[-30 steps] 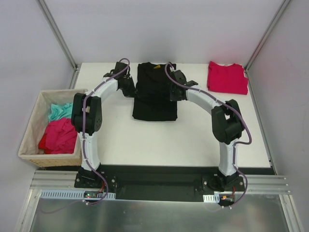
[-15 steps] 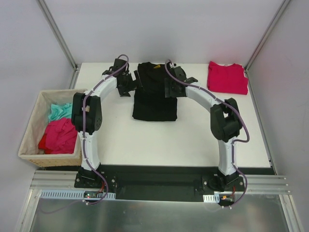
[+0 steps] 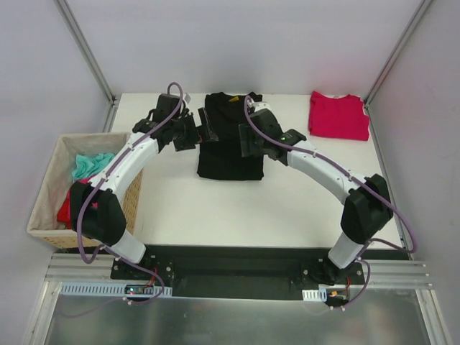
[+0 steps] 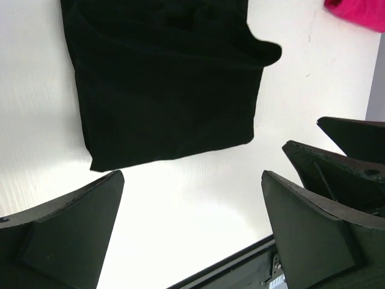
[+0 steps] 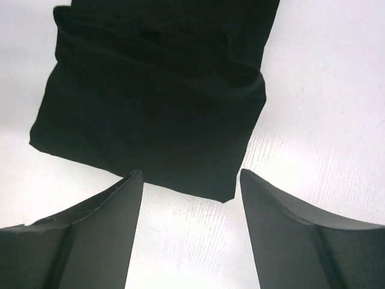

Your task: Fold and stack the t-shirts

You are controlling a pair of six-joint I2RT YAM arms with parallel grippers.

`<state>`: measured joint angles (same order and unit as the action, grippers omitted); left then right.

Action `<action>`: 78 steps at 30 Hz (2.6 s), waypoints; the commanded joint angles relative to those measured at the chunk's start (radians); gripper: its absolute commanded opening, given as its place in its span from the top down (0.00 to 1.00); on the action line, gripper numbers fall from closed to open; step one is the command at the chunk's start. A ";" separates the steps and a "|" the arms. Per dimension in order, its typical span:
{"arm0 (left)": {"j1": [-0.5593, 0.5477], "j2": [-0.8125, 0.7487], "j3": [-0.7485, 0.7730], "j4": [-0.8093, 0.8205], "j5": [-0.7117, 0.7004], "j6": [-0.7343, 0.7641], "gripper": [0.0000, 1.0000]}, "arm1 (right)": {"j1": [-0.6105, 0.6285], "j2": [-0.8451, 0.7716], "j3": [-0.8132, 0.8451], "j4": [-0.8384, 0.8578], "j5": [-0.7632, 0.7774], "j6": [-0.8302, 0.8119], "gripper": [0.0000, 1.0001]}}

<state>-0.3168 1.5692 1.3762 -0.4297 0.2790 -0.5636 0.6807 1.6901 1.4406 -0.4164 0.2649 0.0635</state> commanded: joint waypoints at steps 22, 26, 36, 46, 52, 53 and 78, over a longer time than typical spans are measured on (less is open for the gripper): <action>0.004 0.416 0.307 -0.017 -0.024 0.071 0.01 | -0.079 0.341 0.264 -0.039 -0.033 -0.017 0.33; 0.005 0.439 0.336 -0.026 -0.020 0.073 0.01 | -0.101 0.368 0.300 -0.050 -0.044 -0.027 0.33; 0.015 0.448 0.357 -0.034 -0.011 0.070 0.01 | -0.127 0.471 0.388 -0.064 -0.090 0.001 0.34; 0.015 0.350 0.322 -0.041 -0.015 0.079 0.01 | -0.115 0.298 0.310 -0.047 -0.067 -0.007 0.35; 0.016 0.313 0.284 -0.041 -0.012 0.074 0.01 | -0.075 0.201 0.219 -0.045 -0.072 0.004 0.35; 0.016 0.305 0.273 -0.041 -0.008 0.065 0.01 | -0.057 0.195 0.216 -0.048 -0.063 0.007 0.35; -0.011 0.327 0.175 0.028 0.112 -0.022 0.01 | -0.082 0.474 0.431 -0.097 -0.075 0.004 0.35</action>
<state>-0.3153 1.9182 1.5894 -0.4297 0.3428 -0.5594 0.6125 2.1723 1.8153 -0.4953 0.1932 0.0696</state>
